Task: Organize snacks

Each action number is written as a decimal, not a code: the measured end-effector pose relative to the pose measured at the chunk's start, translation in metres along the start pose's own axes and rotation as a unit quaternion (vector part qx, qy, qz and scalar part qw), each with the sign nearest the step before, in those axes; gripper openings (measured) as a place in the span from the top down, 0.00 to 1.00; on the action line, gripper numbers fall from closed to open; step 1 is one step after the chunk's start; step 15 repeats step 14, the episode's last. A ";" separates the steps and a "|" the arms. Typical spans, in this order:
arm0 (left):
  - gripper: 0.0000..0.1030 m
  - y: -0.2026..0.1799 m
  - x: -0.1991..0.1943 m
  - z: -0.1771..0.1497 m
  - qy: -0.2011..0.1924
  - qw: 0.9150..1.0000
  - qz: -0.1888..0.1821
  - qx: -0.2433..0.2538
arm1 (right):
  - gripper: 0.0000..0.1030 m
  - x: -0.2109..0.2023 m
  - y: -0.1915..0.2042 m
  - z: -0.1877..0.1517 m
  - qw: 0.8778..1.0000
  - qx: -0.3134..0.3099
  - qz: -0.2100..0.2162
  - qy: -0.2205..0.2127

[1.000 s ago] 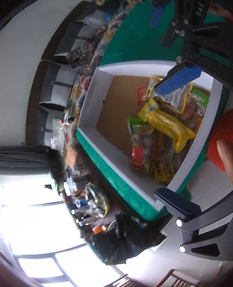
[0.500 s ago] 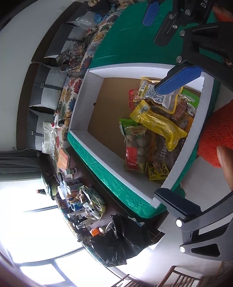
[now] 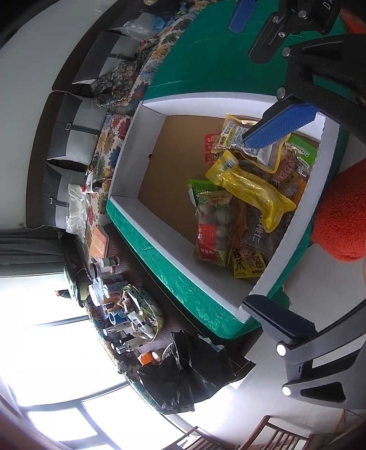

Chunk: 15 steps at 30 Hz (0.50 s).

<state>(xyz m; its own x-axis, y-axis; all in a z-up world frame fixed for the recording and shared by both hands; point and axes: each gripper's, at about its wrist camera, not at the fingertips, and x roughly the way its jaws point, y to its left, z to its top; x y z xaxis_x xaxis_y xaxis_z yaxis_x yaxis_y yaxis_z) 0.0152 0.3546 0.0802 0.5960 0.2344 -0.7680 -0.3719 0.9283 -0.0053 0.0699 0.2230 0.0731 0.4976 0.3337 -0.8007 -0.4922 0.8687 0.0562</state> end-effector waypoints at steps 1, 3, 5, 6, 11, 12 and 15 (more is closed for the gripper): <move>0.00 0.000 0.000 0.000 0.000 1.000 0.000 0.000 | 0.21 0.000 0.000 0.000 1.000 -0.001 -0.001 0.000; 0.00 0.000 0.000 -0.001 -0.002 1.000 0.001 0.001 | 0.21 0.000 0.000 0.000 1.000 -0.001 -0.001 0.000; 0.00 -0.001 0.000 0.000 -0.002 1.000 0.000 0.003 | 0.21 0.000 0.001 0.000 1.000 -0.001 -0.002 0.000; 0.00 -0.001 0.001 0.000 0.000 1.000 0.000 0.004 | 0.21 0.000 0.001 0.000 1.000 -0.001 -0.002 0.000; 0.00 -0.001 0.001 -0.001 0.002 1.000 -0.013 0.004 | 0.21 0.000 0.001 0.000 1.000 -0.002 -0.002 0.000; 0.00 -0.001 0.000 -0.002 -0.002 1.000 -0.015 0.005 | 0.21 0.000 0.001 0.000 1.000 -0.002 -0.001 0.001; 0.00 -0.001 -0.001 -0.002 -0.005 1.000 -0.013 0.007 | 0.21 0.000 0.001 0.000 1.000 -0.002 -0.001 0.000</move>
